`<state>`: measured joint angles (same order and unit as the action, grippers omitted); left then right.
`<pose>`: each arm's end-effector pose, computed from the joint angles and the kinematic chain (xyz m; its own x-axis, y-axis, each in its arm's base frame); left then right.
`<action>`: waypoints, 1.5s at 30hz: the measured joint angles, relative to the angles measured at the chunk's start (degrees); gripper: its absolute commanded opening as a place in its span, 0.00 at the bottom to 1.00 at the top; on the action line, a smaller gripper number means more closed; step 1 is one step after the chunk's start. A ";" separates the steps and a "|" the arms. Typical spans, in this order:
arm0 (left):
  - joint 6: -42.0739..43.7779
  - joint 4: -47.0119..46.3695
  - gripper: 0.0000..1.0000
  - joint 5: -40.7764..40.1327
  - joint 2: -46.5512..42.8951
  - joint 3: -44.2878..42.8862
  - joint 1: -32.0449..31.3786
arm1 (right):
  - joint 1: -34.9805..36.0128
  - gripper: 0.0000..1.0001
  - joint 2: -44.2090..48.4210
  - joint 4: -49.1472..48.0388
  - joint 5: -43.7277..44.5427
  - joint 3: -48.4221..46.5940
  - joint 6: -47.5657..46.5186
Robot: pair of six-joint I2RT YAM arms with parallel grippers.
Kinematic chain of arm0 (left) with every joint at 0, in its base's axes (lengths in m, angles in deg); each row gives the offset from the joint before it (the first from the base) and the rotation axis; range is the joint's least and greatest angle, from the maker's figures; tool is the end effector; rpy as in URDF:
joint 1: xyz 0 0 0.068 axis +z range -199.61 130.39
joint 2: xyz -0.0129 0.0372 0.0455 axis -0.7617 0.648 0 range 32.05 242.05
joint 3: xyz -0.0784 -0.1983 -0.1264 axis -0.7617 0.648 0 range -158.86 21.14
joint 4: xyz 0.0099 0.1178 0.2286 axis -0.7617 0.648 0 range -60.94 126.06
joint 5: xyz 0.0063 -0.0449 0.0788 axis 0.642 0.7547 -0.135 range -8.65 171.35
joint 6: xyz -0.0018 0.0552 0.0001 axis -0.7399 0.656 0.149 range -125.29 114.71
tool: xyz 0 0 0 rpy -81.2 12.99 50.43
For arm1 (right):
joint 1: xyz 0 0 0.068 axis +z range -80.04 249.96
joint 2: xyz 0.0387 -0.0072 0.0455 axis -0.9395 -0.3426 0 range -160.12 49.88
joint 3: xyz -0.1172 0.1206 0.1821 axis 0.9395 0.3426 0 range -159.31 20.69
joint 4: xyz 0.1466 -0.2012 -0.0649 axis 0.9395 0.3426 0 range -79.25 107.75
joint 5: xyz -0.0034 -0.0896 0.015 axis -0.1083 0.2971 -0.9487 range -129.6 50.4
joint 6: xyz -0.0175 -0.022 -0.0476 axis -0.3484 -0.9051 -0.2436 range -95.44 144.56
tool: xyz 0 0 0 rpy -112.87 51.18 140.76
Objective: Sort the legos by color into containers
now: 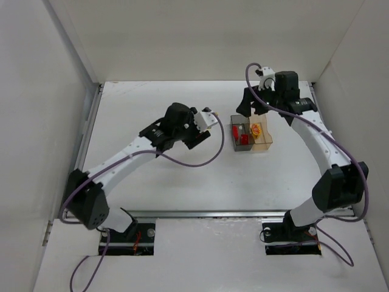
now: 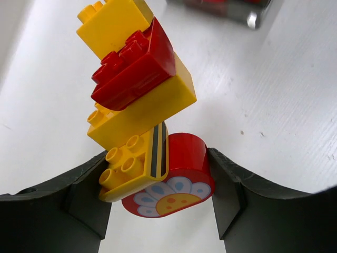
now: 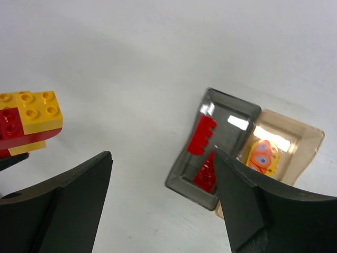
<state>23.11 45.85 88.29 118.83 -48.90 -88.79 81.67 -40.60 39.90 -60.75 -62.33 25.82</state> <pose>0.2662 -0.2227 0.2779 -0.0413 0.6428 -0.7649 0.8240 0.4548 0.3378 0.3457 0.0855 0.3148 -0.5941 -0.1020 -0.7979 -0.4599 0.8569 0.2328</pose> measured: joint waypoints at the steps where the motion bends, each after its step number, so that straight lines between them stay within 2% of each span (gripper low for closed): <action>1: 2.05 -2.25 0.00 1.16 -3.15 1.46 0.13 | 0.02 0.82 1.20 0.00 -1.79 -0.61 -0.28; 4: 7.26 -10.05 0.00 4.98 -9.94 6.32 0.02 | 0.37 0.85 5.88 -0.55 -8.17 -0.46 -0.61; 10: 10.12 -17.66 0.00 7.96 -9.62 8.35 -0.24 | 2.47 0.89 14.91 -6.27 -21.33 3.15 0.76; 13: 11.23 -19.21 0.00 8.04 -9.29 8.59 -0.44 | 4.15 0.89 16.90 -8.92 -24.68 3.37 2.73; 23: 13.51 -21.94 0.00 8.15 -10.05 9.73 -1.38 | 6.23 0.87 5.81 -8.02 -22.32 1.33 8.57; 30: 13.75 -22.16 0.00 8.90 -11.19 10.91 -2.01 | 6.34 0.73 5.51 -9.07 -20.79 0.90 10.51; 33: 13.62 -22.56 0.00 9.16 -11.52 11.21 -2.12 | 6.36 0.73 5.27 -9.46 -21.11 0.48 11.02; 36: 13.16 -23.30 0.00 9.09 -11.54 11.21 -2.12 | 6.36 0.67 4.50 -9.46 -21.66 -0.35 11.10; 42: 12.59 -24.02 0.00 8.46 -11.54 11.72 -2.12 | 6.36 0.66 3.58 -9.44 -23.28 -0.50 11.45; 44: 12.44 -24.28 0.00 8.07 -11.54 11.96 -2.12 | 6.36 0.58 3.52 -9.33 -23.78 -0.50 11.43; 45: 12.41 -24.30 0.00 7.89 -11.54 11.96 -2.12 | 6.36 0.42 3.52 -9.25 -24.13 -0.50 11.50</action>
<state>35.53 21.55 96.18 107.29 -36.95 -90.91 88.03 -37.08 30.65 -84.88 -62.83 37.31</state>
